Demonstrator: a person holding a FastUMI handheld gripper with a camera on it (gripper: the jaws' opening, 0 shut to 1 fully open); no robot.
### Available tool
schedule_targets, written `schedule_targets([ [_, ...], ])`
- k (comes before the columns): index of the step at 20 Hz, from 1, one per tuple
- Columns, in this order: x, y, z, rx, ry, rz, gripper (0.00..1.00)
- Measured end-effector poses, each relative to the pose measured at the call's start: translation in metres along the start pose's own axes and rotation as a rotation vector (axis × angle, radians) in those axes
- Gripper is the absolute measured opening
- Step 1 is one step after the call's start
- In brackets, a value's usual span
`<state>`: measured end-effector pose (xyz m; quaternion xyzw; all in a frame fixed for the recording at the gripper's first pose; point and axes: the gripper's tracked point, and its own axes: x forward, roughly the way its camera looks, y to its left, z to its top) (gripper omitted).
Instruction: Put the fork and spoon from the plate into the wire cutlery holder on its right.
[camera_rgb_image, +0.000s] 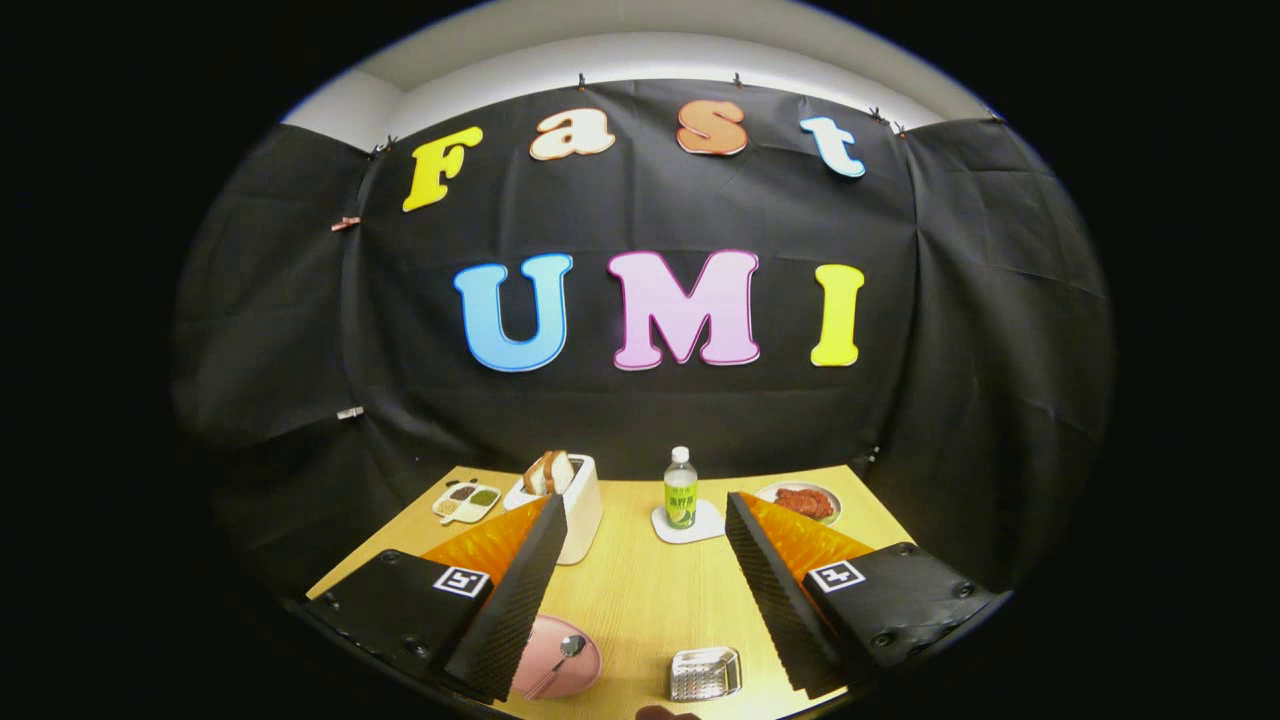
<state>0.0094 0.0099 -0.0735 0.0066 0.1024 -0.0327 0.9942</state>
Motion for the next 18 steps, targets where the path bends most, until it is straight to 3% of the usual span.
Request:
schedule_targets([
  [7,0.008,0.051,-0.079,-0.009,0.252,0.046,0.99],
  [14,0.012,0.096,-0.202,0.004,0.61,0.059,1.0],
  [18,0.007,0.111,-0.265,-0.031,0.766,0.077,0.9],
])
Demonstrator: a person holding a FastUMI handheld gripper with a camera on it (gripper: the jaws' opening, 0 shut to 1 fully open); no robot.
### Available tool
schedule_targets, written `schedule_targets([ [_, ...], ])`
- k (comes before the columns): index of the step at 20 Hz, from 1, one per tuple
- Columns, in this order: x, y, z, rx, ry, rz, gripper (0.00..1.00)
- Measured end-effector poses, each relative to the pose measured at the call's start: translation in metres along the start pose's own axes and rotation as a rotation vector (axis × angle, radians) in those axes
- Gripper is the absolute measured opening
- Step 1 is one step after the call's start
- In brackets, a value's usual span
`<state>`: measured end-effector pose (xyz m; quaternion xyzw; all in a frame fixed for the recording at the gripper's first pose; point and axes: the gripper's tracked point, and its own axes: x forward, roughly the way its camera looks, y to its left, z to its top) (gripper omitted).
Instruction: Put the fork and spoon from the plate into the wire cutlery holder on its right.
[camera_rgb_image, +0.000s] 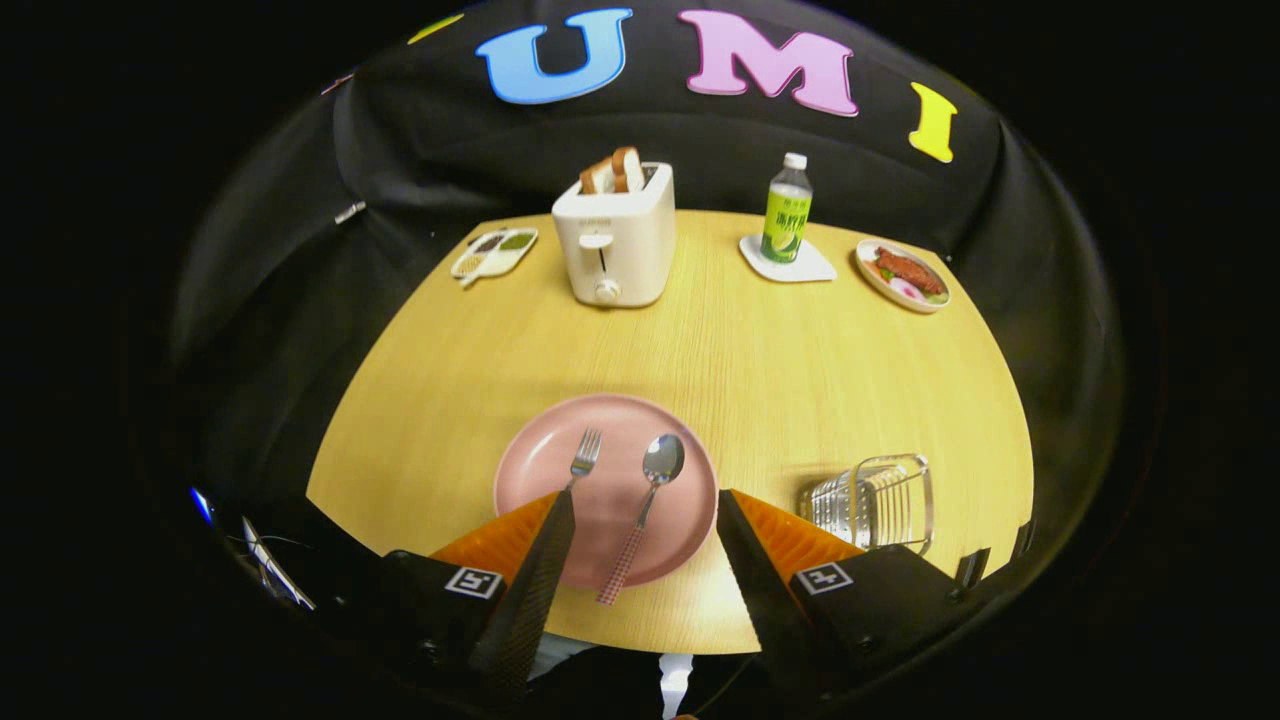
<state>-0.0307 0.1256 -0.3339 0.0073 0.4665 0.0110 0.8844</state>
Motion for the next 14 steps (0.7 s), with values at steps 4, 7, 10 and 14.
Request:
schedule_targets([
  [4,0.03,0.006,-0.034,0.009,0.106,0.006,0.87],
  [7,0.049,0.007,-0.051,-0.018,0.161,-0.005,0.86],
  [10,0.066,0.007,-0.069,-0.004,0.232,-0.015,0.82],
  [14,0.078,0.005,-0.072,0.016,0.278,-0.033,0.67],
])
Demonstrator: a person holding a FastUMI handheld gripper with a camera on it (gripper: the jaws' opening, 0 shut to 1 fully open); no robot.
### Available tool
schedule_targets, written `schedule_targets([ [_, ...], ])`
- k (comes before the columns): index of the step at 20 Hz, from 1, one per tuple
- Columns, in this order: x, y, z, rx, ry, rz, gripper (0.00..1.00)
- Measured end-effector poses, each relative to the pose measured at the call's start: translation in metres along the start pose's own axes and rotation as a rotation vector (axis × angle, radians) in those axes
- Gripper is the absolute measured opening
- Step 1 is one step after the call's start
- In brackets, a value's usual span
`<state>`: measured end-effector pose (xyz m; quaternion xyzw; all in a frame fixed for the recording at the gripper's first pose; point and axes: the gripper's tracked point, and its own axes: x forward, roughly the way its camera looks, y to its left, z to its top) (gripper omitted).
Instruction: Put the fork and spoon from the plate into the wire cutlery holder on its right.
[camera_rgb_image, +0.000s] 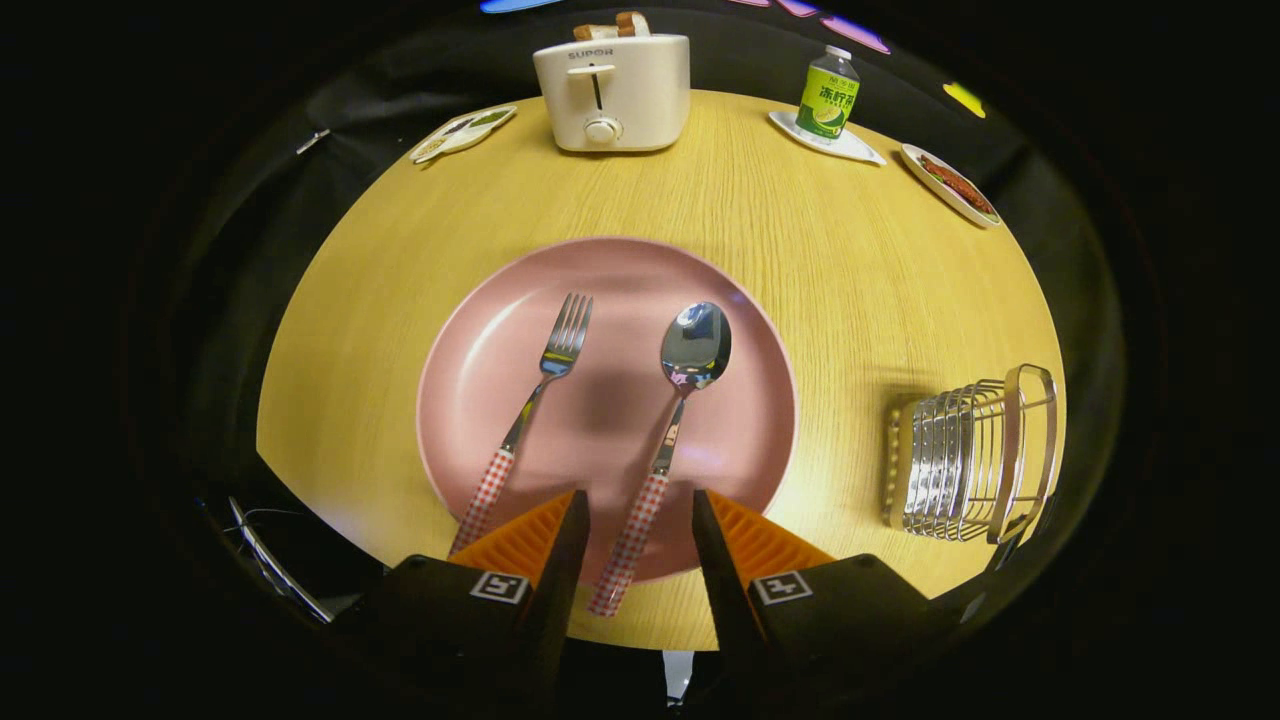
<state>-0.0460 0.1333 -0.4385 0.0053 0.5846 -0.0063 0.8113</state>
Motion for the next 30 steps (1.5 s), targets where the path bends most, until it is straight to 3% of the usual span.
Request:
schedule_targets([
  [5,0.004,-0.003,-0.002,0.009,0.043,-0.009,0.31],
  [9,0.006,0.004,-0.001,0.016,0.069,0.047,0.14],
  [15,-0.015,0.001,0.006,0.02,0.053,0.119,0.13],
  [20,-0.076,-0.026,0.01,-0.046,0.017,0.182,0.13],
  [26,-0.14,-0.101,-0.006,-0.132,0.061,0.177,0.13],
  [30,-0.153,-0.167,-0.015,-0.207,0.116,0.101,0.13],
])
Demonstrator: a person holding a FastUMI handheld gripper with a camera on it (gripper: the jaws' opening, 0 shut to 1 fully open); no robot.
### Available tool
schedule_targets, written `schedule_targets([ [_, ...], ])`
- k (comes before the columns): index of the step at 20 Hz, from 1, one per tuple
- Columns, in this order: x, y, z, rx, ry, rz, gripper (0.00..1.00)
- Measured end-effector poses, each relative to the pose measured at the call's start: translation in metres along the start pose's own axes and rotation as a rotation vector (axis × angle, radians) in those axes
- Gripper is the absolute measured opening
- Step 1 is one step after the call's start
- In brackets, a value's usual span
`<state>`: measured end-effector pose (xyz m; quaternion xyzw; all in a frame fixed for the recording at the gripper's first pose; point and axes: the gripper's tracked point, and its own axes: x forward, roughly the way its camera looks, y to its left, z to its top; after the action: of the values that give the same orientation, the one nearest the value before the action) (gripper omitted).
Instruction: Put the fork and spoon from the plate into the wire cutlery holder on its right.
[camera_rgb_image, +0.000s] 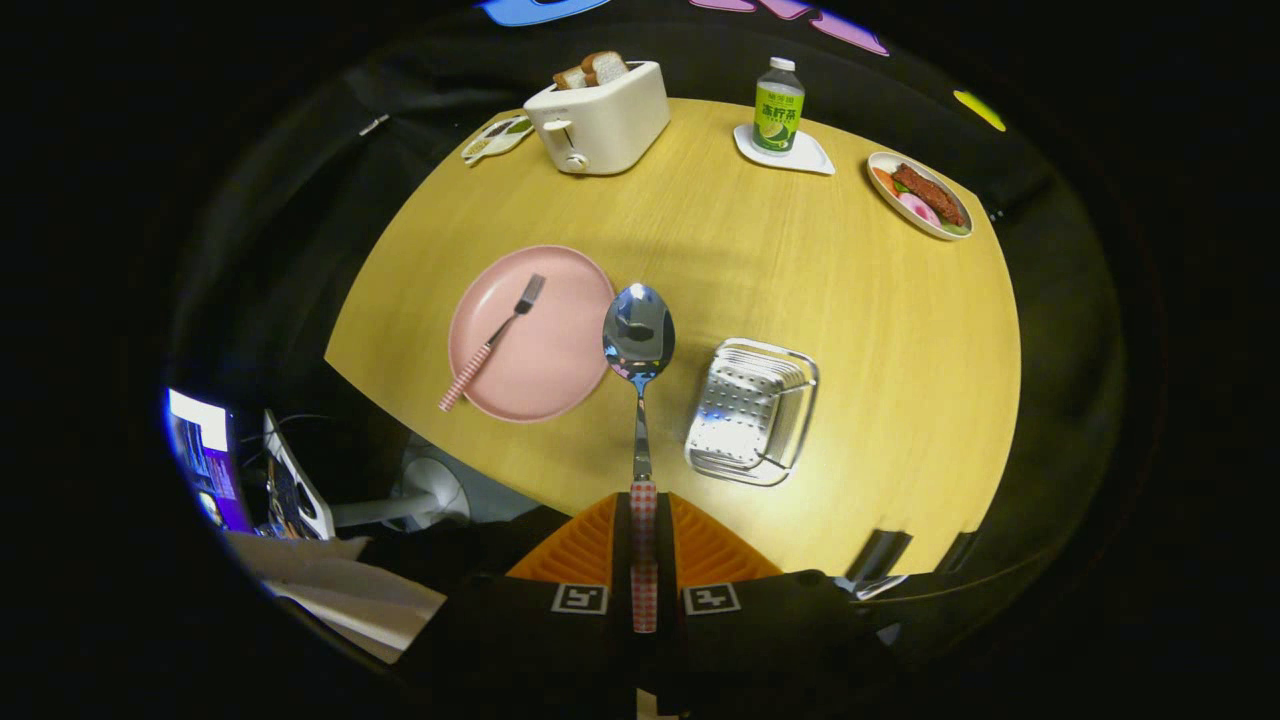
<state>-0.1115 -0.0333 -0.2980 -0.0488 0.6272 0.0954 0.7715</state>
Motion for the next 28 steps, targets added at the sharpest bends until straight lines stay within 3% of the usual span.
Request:
schedule_targets([
  [7,-0.001,-0.042,-0.026,-0.096,0.207,0.012,0.13],
  [17,0.03,-0.064,-0.015,-0.095,0.545,0.061,0.13],
  [24,0.047,-0.059,-0.006,-0.128,0.6,0.064,0.15],
  [26,0.045,-0.054,-0.001,-0.128,0.585,0.082,0.32],
  [27,0.044,-0.054,0.004,-0.132,0.565,0.087,0.52],
  [28,0.041,-0.053,0.008,-0.133,0.542,0.088,0.64],
])
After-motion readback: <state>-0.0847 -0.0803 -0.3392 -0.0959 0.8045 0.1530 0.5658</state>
